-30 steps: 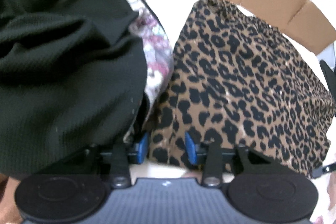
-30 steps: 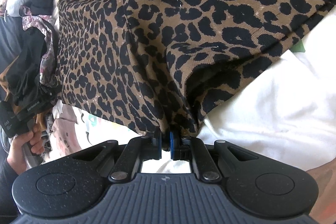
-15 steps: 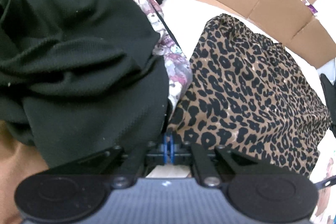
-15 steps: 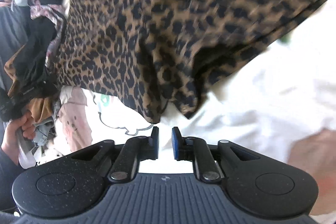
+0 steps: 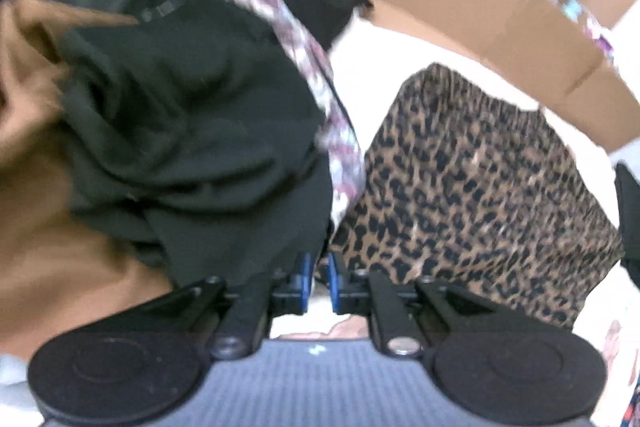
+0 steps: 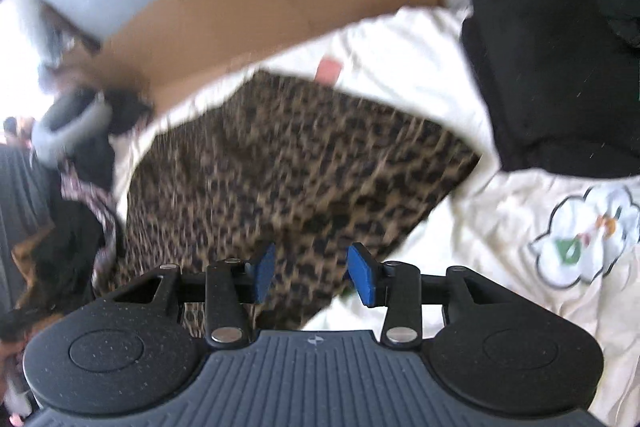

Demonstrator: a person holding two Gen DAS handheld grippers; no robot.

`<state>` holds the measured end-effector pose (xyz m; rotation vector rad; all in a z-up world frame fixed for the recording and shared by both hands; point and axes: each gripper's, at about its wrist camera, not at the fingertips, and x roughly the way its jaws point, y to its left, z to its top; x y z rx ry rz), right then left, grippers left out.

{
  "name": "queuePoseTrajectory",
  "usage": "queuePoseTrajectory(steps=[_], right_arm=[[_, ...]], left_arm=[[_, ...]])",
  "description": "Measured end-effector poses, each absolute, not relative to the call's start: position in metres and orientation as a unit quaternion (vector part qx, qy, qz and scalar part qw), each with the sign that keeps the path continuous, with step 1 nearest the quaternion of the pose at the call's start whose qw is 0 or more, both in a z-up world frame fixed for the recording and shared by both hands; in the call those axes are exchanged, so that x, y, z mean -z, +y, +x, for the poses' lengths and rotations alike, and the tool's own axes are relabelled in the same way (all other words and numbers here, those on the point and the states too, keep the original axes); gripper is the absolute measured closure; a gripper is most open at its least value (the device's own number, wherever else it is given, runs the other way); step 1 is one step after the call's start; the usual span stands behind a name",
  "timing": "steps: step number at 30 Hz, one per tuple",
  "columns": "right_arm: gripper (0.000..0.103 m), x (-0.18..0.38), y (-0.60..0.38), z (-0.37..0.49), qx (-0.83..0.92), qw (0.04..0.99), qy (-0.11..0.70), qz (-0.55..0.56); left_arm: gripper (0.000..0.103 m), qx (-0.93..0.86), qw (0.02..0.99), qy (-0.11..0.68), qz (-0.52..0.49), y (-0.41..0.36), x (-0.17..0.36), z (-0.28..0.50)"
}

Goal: Fold clothes

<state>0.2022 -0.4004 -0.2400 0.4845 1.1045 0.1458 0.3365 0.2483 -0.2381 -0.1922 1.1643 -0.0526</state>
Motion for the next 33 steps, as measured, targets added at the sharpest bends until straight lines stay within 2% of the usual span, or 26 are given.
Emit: queuePoseTrajectory(steps=[1,3,5,9,14,33], right_arm=[[0.056,0.240,-0.405,0.204,-0.067,0.824,0.514,0.229],[0.056,0.239,-0.413,0.206,-0.066,0.829,0.506,0.228],[0.056,0.237,-0.418,0.205,-0.064,0.836,0.494,0.230],[0.055,0.232,-0.423,0.209,-0.073,0.849,0.470,0.228],[0.055,0.238,-0.418,0.227,-0.071,0.859,0.468,0.195],[0.055,0.329,-0.354,0.364,-0.110,0.872,0.468,0.097]], left_arm=[[0.083,0.025,0.834,0.545,-0.083,0.247,0.224,0.337],[0.061,0.021,0.844,0.533,-0.061,0.244,0.193,0.339],[0.056,0.015,0.853,0.520,-0.044,0.240,0.168,0.346],[0.054,0.010,0.866,0.500,-0.012,0.233,0.141,0.368],[0.054,0.029,0.870,0.493,-0.004,0.217,0.149,0.401],[0.054,0.085,0.868,0.489,0.009,0.161,0.286,0.526]])
